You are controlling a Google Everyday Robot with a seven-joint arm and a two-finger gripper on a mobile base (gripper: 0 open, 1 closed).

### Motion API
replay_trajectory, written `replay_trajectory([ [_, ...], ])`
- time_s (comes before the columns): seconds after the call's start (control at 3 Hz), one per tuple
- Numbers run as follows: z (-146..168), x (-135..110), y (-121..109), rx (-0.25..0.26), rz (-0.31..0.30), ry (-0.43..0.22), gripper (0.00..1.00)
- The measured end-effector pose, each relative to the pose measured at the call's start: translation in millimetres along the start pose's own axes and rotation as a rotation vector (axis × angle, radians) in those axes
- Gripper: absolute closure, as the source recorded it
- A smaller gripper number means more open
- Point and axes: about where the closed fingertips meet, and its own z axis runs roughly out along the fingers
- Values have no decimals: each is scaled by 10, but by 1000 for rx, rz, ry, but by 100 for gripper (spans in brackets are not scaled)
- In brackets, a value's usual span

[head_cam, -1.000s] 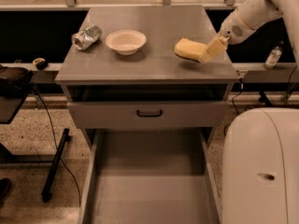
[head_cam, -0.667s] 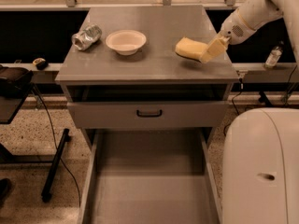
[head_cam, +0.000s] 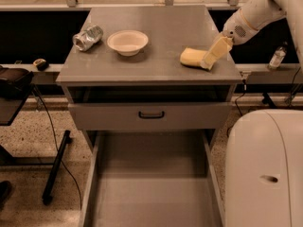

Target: Pick sponge from middle drawer and place on counter

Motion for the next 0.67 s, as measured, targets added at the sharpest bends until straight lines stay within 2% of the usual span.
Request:
replay_trajectory([
  [0.33,-203,-17,-20,40,-35,-15,0],
  [0.67,-643,24,-67,139,-99,-54,0],
])
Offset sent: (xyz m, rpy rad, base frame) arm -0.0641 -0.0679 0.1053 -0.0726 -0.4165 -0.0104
